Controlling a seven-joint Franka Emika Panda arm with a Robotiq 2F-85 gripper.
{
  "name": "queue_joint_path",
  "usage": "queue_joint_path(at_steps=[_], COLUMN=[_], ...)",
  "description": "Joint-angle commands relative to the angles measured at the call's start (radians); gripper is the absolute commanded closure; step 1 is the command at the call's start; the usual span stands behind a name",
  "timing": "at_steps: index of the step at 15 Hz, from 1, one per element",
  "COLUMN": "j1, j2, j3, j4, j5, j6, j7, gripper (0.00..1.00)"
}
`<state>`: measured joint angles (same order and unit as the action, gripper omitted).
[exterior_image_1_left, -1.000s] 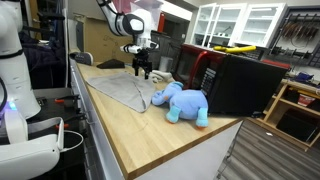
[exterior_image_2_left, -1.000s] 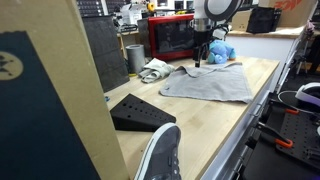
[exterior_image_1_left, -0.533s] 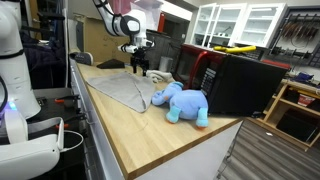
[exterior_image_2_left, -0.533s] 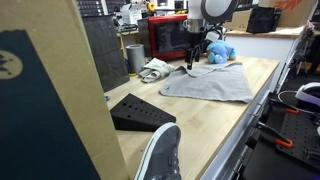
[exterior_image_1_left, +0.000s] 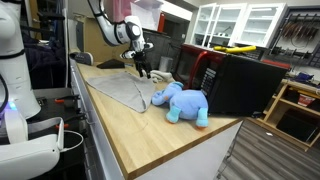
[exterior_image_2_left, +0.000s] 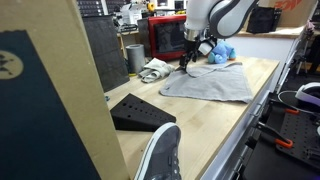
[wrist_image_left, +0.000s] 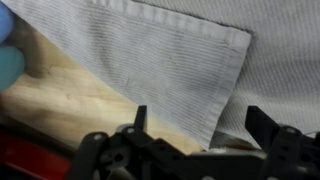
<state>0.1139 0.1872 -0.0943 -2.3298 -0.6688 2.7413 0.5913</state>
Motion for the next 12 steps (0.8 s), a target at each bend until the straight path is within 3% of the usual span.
queue_joint_path(at_steps=[1,6,12], j1=[0.033,0.018,0.014], j2=[0.029,0.022,-0.037], j3=[-0.063,-0.059,-0.007], j4=[0.032,-0.003,-0.014], j5=[-0.162,-0.115,0.077], j6=[-0.017,-0.004,-0.019], j7=[0.200,0.157,0.114], gripper=[0.00,0.00,0.00])
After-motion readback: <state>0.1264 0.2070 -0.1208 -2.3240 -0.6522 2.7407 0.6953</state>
